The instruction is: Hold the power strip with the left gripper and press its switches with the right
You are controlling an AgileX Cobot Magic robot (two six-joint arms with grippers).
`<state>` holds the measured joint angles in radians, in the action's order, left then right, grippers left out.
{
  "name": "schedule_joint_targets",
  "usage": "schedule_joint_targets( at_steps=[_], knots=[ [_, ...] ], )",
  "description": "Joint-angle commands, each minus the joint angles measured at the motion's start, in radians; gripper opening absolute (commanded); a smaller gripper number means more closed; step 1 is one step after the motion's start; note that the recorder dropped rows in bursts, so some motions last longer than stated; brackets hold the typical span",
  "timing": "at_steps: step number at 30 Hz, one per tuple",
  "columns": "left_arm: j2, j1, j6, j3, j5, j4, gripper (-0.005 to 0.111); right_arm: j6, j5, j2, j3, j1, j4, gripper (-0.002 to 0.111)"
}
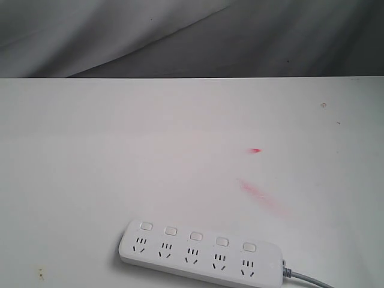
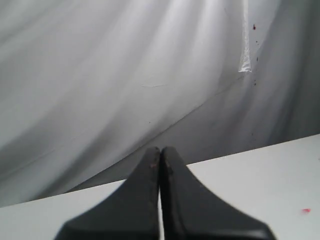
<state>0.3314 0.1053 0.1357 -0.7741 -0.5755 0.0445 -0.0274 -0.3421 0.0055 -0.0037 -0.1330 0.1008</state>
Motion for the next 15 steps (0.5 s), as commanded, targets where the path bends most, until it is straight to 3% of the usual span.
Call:
schedule_joint_targets(
  at_steps=[1,7,15],
  knots=[
    [-0.046,0.003,-0.061,0.083,0.059,0.004,0.001,0.000,0.002,-0.006,0.004,-0.007,-0.005,0.000],
    [-0.102,0.003,-0.160,0.222,0.118,-0.003,0.001,0.002,0.002,-0.006,0.004,-0.007,-0.005,0.000],
    [-0.162,0.003,-0.165,0.400,0.135,-0.034,0.001,0.002,0.002,-0.006,0.004,-0.007,-0.005,0.000]
  ],
)
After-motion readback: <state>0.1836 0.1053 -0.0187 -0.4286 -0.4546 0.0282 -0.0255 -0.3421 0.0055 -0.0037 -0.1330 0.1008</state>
